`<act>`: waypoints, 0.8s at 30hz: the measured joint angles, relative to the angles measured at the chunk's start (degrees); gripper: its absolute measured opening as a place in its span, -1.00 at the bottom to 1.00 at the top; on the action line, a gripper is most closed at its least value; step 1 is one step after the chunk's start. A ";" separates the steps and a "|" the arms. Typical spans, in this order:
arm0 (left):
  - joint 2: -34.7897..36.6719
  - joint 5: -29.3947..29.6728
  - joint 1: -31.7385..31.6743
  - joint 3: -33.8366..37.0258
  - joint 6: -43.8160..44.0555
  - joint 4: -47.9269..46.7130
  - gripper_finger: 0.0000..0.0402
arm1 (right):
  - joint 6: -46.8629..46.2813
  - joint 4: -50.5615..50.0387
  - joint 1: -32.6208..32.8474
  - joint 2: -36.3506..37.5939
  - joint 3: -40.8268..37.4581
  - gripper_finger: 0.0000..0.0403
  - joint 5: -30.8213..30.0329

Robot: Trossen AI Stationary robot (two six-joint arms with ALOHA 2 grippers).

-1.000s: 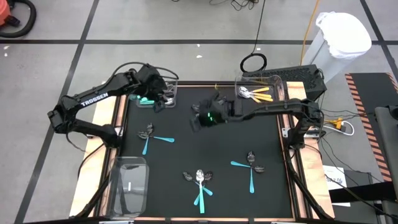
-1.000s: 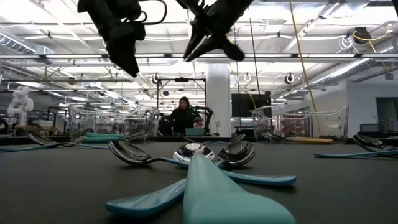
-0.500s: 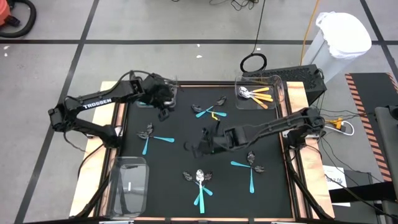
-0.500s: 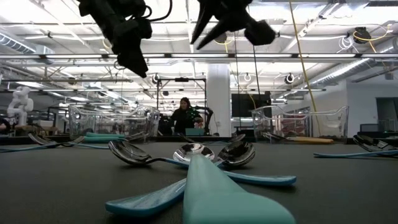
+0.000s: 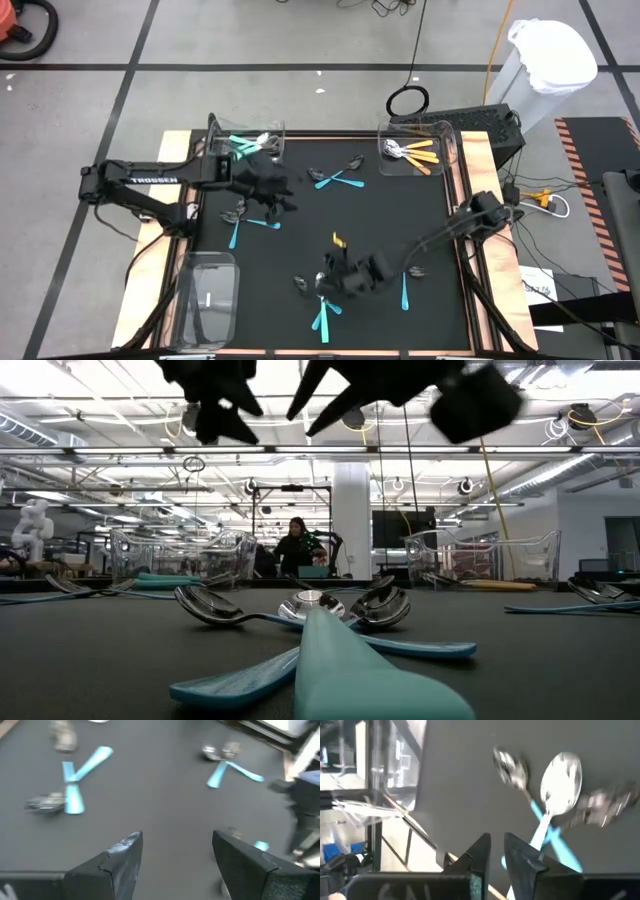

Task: Sort silverware by color (type)
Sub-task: Put the light blue spoon into the top left transparent bin

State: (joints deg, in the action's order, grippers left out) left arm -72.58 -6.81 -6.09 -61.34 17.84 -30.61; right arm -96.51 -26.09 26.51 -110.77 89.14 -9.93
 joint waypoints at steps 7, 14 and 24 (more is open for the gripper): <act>0.00 7.26 13.59 0.00 7.06 -1.30 0.21 | -11.87 4.52 5.82 -6.62 0.00 -0.76 -2.01; 0.00 17.13 24.93 0.00 14.84 -4.01 0.21 | -15.79 5.47 8.44 -10.75 0.79 -0.76 -2.01; 0.00 23.36 33.25 0.00 21.13 -6.84 0.21 | -9.62 -7.00 8.32 -12.08 8.06 -0.70 -2.32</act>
State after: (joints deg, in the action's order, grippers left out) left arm -72.58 16.55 27.15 -61.34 38.97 -37.45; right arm -106.14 -33.09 34.84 -122.85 97.21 -12.25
